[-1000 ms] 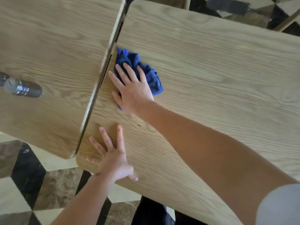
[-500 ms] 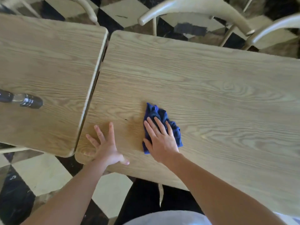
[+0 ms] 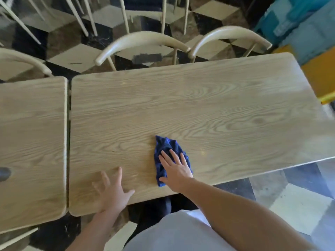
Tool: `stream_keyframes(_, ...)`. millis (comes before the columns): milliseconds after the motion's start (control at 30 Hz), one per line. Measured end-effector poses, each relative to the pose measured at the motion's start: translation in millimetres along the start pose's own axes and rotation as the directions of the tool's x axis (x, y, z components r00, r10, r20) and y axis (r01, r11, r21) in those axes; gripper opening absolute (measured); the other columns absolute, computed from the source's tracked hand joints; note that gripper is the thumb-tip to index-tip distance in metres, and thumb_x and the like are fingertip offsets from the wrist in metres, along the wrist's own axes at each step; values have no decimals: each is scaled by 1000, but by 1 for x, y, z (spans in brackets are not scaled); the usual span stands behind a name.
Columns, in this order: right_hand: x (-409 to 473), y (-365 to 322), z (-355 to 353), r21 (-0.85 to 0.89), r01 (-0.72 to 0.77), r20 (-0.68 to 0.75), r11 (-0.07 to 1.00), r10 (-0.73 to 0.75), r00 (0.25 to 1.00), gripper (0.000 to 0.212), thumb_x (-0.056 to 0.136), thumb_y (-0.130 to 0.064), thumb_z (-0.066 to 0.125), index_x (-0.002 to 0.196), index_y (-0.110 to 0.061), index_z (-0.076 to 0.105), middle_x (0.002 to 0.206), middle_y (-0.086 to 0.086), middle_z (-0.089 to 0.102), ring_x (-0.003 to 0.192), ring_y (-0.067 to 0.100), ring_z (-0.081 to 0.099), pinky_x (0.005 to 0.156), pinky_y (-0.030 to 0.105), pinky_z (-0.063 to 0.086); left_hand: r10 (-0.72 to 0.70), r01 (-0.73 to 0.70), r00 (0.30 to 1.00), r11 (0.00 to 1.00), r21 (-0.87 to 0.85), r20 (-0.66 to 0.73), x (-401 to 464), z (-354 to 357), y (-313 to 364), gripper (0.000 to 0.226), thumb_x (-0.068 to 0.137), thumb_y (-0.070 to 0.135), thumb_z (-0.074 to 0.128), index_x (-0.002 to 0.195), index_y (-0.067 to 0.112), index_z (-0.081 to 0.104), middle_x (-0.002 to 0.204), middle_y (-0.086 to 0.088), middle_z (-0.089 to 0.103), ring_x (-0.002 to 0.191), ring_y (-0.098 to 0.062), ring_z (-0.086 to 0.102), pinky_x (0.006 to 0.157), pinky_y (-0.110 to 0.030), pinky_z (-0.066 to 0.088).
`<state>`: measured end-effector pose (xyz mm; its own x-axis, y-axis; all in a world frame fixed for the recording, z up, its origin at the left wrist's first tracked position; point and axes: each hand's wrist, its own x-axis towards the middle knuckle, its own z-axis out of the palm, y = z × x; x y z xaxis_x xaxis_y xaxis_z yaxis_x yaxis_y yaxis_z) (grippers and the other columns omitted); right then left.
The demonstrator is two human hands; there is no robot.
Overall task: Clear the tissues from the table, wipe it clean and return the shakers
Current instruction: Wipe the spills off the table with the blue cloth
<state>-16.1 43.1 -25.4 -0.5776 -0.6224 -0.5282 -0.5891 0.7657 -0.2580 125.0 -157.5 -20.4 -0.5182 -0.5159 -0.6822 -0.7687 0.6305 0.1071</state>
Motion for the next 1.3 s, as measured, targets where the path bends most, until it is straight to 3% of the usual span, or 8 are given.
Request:
stream_keyframes(167, -2, -3, 0, 6, -59, 26, 998, 59, 998, 89, 93, -55, 54, 159, -27, 1, 166, -12, -11, 153, 22, -16, 123, 53, -5, 61, -61, 998, 997, 39, 5, -18, 16, 21, 92, 87, 58, 62, 155, 47, -1, 164, -2, -23, 146, -54, -15, 115, -64, 22)
stream_keyframes(233, -6, 0, 1, -1, -68, 33, 998, 67, 997, 89, 93, -55, 55, 159, -29, 0, 166, -14, -12, 153, 21, -16, 123, 53, -5, 89, -89, 996, 995, 38, -3, -22, 18, 33, 90, 89, 54, 61, 155, 48, -1, 164, 0, -25, 146, -54, -15, 117, -66, 17)
stream_keyframes(433, -23, 30, -2, 22, -115, 69, 993, 114, 991, 93, 92, -47, 61, 159, -32, -2, 165, -17, -13, 153, 20, -16, 124, 52, 0, 190, -191, 982, 980, 50, 23, -30, 30, 70, 90, 91, 45, 63, 154, 49, 0, 163, 2, -28, 148, -47, -19, 114, -69, 23)
stream_keyframes(700, -73, 115, -1, 164, -266, 97, 950, 253, 963, 96, 91, -41, 66, 158, -36, -3, 164, -20, -14, 152, 19, -18, 124, 48, -2, 348, -367, 929, 913, 176, 128, -31, 55, 167, 93, 88, 44, 68, 155, 48, 4, 157, 4, -35, 147, -50, -16, 118, -56, 29)
stream_keyframes(800, -90, 154, 1, 202, -295, 81, 934, 284, 955, 96, 91, -40, 66, 158, -37, -2, 164, -21, -13, 152, 18, -17, 124, 46, -1, 371, -403, 914, 879, 254, 166, -40, 64, 217, 90, 90, 47, 64, 154, 49, 1, 164, 1, -26, 148, -50, -16, 119, -52, 29)
stream_keyframes(967, -108, 227, 4, 172, -226, 44, 959, 222, 974, 90, 92, -44, 61, 158, -36, 0, 165, -19, -9, 149, 13, -21, 125, 44, -4, 387, -428, 900, 869, 246, 199, -52, 90, 293, 89, 89, 48, 65, 156, 46, 6, 165, 3, -22, 150, -43, -18, 117, -59, 26)
stream_keyframes(1133, -118, 294, 2, 183, -162, -2, 970, 166, 986, 84, 95, -47, 56, 159, -34, 2, 166, -16, -6, 153, 18, -16, 123, 42, -8, 384, -421, 905, 872, 249, 184, -69, 116, 362, 94, 81, 71, 59, 155, 47, 7, 167, 1, -12, 150, -45, -7, 117, -56, 29)
stream_keyframes(1300, -133, 354, -4, 243, -207, -47, 948, 224, 973, 86, 95, -45, 58, 159, -33, 1, 166, -16, -7, 153, 18, -16, 125, 44, -5, 374, -411, 910, 874, 259, 181, -82, 140, 426, 93, 81, 72, 57, 155, 45, 10, 167, -5, -11, 150, -46, -7, 120, -54, 20)
